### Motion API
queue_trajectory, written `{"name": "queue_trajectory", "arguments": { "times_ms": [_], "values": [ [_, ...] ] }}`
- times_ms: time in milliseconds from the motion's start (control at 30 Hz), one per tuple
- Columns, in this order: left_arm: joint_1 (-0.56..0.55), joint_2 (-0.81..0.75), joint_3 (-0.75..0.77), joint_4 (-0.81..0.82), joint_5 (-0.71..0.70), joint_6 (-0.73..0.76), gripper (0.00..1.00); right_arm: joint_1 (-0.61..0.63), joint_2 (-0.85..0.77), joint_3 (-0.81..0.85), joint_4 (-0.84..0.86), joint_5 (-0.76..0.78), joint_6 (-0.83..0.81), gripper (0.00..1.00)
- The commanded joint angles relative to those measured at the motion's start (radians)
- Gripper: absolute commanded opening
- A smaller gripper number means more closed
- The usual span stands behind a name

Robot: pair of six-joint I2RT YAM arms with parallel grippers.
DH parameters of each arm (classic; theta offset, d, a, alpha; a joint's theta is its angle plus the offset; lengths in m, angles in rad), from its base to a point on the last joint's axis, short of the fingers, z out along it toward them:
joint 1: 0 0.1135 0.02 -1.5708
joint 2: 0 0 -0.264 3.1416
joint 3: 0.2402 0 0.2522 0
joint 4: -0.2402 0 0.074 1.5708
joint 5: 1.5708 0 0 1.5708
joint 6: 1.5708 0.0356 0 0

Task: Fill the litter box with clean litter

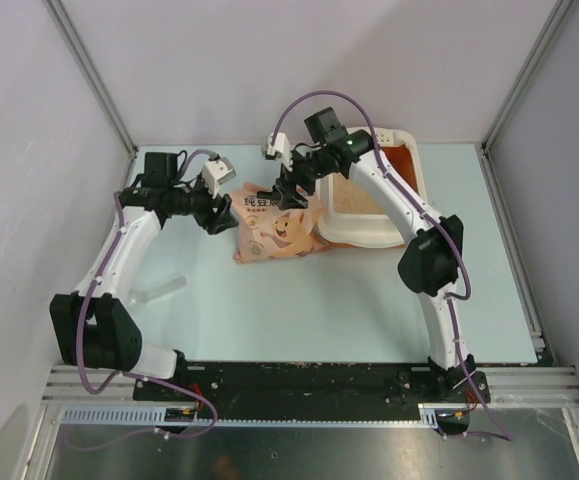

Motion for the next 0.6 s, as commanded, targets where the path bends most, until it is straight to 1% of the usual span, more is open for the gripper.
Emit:
{"name": "queue_trajectory", "arguments": {
  "times_ms": [0,33,133,167,233,300,333,367,433,500,567],
  "values": [
    [-0.001,-0.065,-0.027,0.041,-0.003,-0.053,0.68,0.011,-0.012,0.039,0.001,0.003,-0.041,0.75],
    [-0.001,-0.068,-0.033,0.044,-0.003,-0.056,0.68,0.013,-0.012,0.036,0.01,0.003,-0.038,0.74],
    [-0.001,-0.077,-0.053,0.05,0.003,-0.063,0.68,0.013,-0.01,0.031,0.037,0.005,-0.027,0.65],
    [-0.001,-0.079,-0.058,0.051,0.004,-0.065,0.68,0.014,-0.01,0.031,0.047,0.008,-0.025,0.59],
    [-0.001,-0.079,-0.058,0.054,0.006,-0.065,0.68,0.014,-0.012,0.027,0.056,0.02,-0.021,0.5],
    [-0.001,-0.076,-0.056,0.059,0.009,-0.067,0.67,0.016,-0.016,0.022,0.067,0.022,-0.022,0.29],
    [-0.001,-0.07,-0.055,0.061,0.014,-0.073,0.67,0.013,-0.019,0.022,0.072,0.017,-0.021,0.13],
    [-0.001,-0.067,-0.053,0.065,0.02,-0.076,0.67,0.011,-0.036,0.021,0.081,-0.001,-0.013,0.07],
    [-0.001,-0.059,-0.055,0.071,0.032,-0.086,0.67,-0.006,-0.062,-0.008,0.144,-0.023,0.045,0.0],
    [-0.001,-0.053,-0.053,0.073,0.043,-0.093,0.67,-0.021,-0.123,-0.051,0.185,-0.043,0.1,0.0],
    [-0.003,-0.045,-0.052,0.077,0.052,-0.099,0.67,-0.029,-0.189,-0.074,0.202,-0.052,0.117,0.0]
  ]
}}
